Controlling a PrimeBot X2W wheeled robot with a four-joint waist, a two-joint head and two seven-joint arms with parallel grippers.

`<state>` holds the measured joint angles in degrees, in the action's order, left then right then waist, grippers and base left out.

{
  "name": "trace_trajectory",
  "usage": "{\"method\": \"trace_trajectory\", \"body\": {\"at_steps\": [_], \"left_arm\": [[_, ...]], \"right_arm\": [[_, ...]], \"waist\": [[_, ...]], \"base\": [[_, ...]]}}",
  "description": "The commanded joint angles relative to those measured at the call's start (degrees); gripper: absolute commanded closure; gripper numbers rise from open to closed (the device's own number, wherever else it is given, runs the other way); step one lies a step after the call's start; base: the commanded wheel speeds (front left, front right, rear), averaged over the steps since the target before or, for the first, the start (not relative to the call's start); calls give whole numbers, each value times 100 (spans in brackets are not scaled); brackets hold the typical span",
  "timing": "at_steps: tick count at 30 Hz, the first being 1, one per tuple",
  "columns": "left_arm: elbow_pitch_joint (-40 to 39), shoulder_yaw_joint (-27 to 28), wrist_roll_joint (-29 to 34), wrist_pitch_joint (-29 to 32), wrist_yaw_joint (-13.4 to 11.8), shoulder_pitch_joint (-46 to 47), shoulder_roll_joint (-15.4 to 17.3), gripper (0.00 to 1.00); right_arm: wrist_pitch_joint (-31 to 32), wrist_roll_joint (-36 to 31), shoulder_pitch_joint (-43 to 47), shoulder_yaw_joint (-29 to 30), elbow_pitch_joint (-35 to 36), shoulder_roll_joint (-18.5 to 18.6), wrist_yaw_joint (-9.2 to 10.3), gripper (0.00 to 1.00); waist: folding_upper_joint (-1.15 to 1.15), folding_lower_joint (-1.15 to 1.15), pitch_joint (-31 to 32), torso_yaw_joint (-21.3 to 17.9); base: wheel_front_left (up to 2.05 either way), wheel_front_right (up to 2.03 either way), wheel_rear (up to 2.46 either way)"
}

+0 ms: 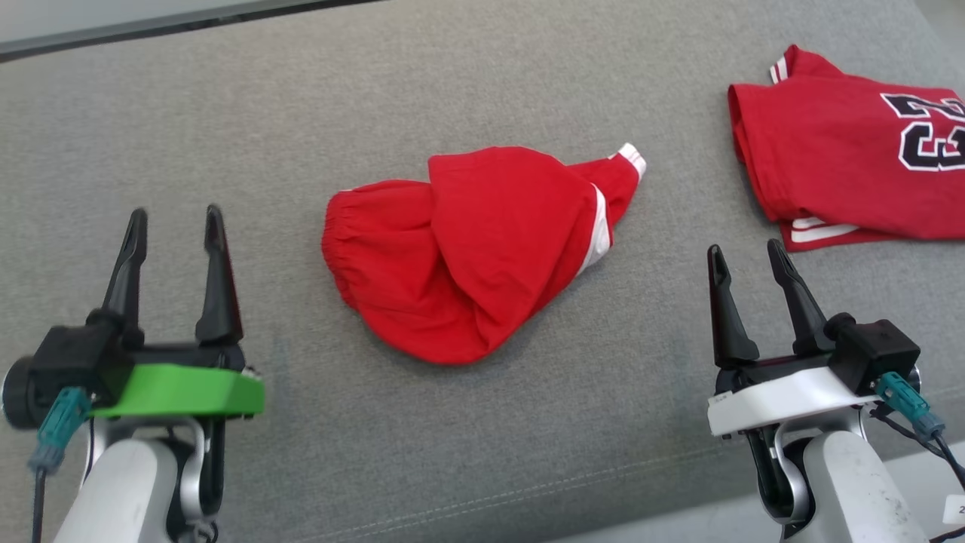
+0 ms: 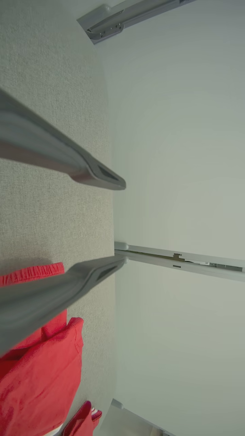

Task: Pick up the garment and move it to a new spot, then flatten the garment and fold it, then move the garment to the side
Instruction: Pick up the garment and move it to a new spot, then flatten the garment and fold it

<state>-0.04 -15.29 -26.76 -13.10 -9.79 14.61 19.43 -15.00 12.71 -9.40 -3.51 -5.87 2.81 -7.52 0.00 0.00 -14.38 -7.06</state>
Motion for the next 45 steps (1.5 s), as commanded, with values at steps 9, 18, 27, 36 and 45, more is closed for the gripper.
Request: {"method": "trace_trajectory", "body": {"at_steps": [9, 18, 27, 36, 45], "left_arm": [[43, 328, 30, -190, -18, -898, 100, 0], [-47, 594, 174, -207, 52, -1537, -180, 0], [33, 815, 257, -209, 208, -1919, -354, 0], [135, 894, 343, -210, 330, -1869, -490, 0], [281, 844, 273, -190, 473, -1763, -513, 0]], "right_arm": [[-19, -160, 282, 48, -112, 57, 7, 0], [-19, -149, 646, 25, -166, 82, 7, 0], [-19, -164, 908, 97, -104, 78, 7, 0], [-19, -147, 904, 76, -80, 66, 7, 0], [-19, -139, 844, 52, -90, 60, 7, 0]], "waist": [[0, 0, 562, 436], [0, 0, 937, 436], [0, 0, 1168, 367], [0, 0, 1102, 362], [0, 0, 1046, 374]], "base": [[0, 0, 0], [0, 0, 0], [0, 0, 0], [0, 0, 0], [0, 0, 0]]}}
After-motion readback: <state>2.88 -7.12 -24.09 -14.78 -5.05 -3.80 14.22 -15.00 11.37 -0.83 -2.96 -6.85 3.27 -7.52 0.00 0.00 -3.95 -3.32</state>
